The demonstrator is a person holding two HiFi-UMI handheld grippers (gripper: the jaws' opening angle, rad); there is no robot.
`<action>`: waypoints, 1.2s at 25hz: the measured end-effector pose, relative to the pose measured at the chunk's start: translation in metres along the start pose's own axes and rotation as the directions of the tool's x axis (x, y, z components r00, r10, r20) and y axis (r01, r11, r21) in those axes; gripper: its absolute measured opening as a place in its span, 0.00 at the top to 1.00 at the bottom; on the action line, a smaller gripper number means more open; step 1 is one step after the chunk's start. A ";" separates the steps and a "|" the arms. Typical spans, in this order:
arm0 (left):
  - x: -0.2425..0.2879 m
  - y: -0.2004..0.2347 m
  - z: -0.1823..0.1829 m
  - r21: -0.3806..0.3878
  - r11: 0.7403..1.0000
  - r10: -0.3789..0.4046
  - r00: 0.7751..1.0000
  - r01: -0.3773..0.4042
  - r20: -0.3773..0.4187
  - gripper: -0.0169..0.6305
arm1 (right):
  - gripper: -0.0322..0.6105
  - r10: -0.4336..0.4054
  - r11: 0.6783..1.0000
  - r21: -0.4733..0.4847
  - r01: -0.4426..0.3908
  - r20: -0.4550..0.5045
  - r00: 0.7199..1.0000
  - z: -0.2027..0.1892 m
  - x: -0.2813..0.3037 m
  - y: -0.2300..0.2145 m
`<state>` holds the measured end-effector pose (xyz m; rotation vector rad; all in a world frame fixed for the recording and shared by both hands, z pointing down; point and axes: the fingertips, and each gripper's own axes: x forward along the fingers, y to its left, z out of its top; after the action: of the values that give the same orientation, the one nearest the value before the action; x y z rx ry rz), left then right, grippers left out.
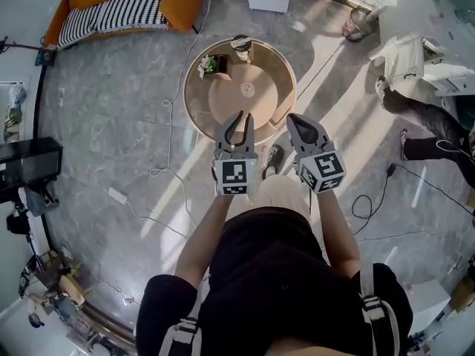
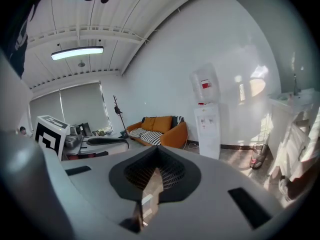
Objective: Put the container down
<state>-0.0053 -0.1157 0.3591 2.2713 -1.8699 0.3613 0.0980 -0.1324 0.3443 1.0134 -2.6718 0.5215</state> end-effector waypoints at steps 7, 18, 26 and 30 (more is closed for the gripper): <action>-0.067 0.017 -0.002 0.028 0.998 -0.050 0.999 0.050 0.016 0.93 | 0.95 -0.032 0.999 -0.005 0.032 0.032 0.999 -0.011 -0.029 0.064; -0.183 0.045 -0.007 0.042 0.991 -0.126 0.992 0.126 -0.014 0.95 | 0.95 -0.081 0.996 -0.021 0.083 0.072 0.994 -0.022 -0.074 0.169; -0.246 0.036 -0.007 -0.023 0.954 -0.299 0.954 0.300 0.027 0.95 | 0.95 -0.119 0.991 -0.047 0.124 0.095 0.988 -0.029 -0.106 0.231; -0.268 0.033 -0.005 -0.031 0.948 -0.314 0.948 0.316 0.050 0.95 | 0.95 -0.118 0.992 -0.037 0.123 0.121 0.986 -0.032 -0.123 0.251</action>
<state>-0.0869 0.1303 0.2843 2.5145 -1.4786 0.2252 0.0215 0.1280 0.2707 1.2200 -2.6888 0.3870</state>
